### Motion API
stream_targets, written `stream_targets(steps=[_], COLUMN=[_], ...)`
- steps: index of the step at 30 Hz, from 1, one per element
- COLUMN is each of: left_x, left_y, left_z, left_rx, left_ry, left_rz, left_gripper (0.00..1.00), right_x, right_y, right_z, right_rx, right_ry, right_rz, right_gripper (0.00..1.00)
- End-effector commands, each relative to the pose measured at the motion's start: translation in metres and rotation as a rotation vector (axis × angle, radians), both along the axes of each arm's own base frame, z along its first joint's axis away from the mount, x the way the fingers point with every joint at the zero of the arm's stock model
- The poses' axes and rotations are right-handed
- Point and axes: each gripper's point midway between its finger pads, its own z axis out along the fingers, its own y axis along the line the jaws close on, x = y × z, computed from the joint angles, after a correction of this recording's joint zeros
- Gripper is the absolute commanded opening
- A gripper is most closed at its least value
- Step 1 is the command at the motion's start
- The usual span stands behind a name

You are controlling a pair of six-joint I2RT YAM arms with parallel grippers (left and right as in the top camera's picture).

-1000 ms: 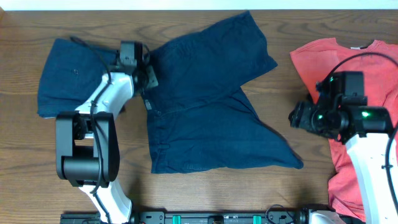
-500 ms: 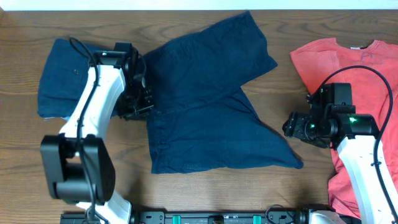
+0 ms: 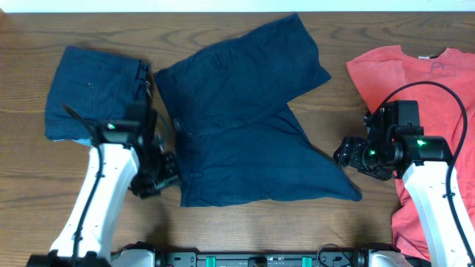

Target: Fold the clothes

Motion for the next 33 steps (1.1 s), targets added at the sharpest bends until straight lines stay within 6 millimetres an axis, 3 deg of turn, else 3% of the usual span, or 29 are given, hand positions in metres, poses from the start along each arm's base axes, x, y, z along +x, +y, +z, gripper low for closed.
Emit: stream_targets(steps=[1, 4, 7, 15, 25, 27, 31, 33], left_x=[-0.02, -0.022, -0.02, -0.011, -0.021, -0.02, -0.022, -0.025], left_y=[-0.021, -0.026, -0.026, -0.021, -0.027, -0.031, -0.031, -0.032], left_z=[-0.03, -0.057, -0.072, -0.088, -0.117, -0.117, -0.116, -0.115], left_rx=[-0.121, -0.152, -0.153, -0.118, -0.144, -0.166, -0.168, -0.17], left_ry=[0.074, 0.057, 0.032, 0.012, 0.13, 0.135, 0.143, 0.152], left_rz=[0.053, 0.078, 0.087, 0.103, 0.139, 0.142, 0.143, 0.14], left_gripper=[0.54, 0.55, 0.57, 0.66, 0.67, 0.6, 0.22, 0.1], right_x=[0.002, 0.002, 0.001, 0.0, 0.0, 0.0, -0.001, -0.001], right_y=[0.0, 0.0, 0.0, 0.0, 0.0, 0.0, 0.0, 0.0], right_z=[0.003, 0.003, 0.003, 0.003, 0.003, 0.003, 0.003, 0.003], right_rx=[0.009, 0.009, 0.009, 0.012, 0.012, 0.012, 0.012, 0.012], right_ry=[-0.013, -0.013, -0.008, -0.006, -0.005, -0.004, -0.002, -0.001], right_rz=[-0.008, -0.007, -0.008, -0.007, -0.007, -0.006, -0.007, -0.007], right_gripper=[0.73, 0.73, 0.73, 0.71, 0.7, 0.7, 0.7, 0.69])
